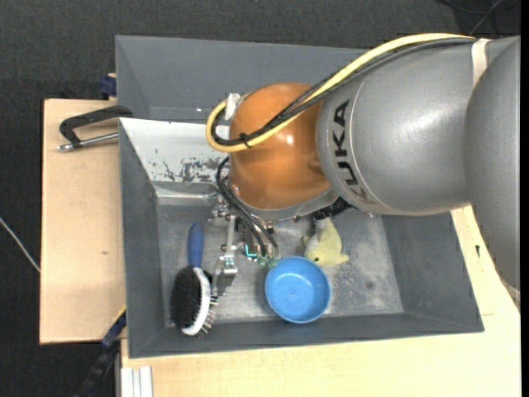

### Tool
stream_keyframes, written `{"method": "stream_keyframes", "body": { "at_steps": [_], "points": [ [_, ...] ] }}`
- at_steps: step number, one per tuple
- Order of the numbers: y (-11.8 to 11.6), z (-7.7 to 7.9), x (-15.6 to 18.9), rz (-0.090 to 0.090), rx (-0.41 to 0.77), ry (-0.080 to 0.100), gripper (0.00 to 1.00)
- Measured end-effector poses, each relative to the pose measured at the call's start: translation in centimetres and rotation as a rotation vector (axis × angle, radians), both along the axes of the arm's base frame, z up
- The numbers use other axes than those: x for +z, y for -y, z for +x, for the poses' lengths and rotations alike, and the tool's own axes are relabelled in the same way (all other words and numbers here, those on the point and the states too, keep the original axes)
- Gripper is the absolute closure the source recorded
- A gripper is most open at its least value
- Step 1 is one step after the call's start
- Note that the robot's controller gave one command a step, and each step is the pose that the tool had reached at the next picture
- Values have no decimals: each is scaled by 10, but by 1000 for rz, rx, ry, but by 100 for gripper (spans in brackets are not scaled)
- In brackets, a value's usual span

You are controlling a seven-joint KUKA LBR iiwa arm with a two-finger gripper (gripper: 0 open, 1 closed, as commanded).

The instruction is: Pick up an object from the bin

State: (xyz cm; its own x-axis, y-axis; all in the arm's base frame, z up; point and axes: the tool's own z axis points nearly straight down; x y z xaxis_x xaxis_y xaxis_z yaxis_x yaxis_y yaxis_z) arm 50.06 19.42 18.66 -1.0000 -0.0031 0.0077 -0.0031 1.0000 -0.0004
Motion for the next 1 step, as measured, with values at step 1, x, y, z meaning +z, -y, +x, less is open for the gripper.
{"method": "stream_keyframes", "body": {
  "at_steps": [1],
  "points": [
    [-14,0,-115,5,367,14,0]
  ]
}}
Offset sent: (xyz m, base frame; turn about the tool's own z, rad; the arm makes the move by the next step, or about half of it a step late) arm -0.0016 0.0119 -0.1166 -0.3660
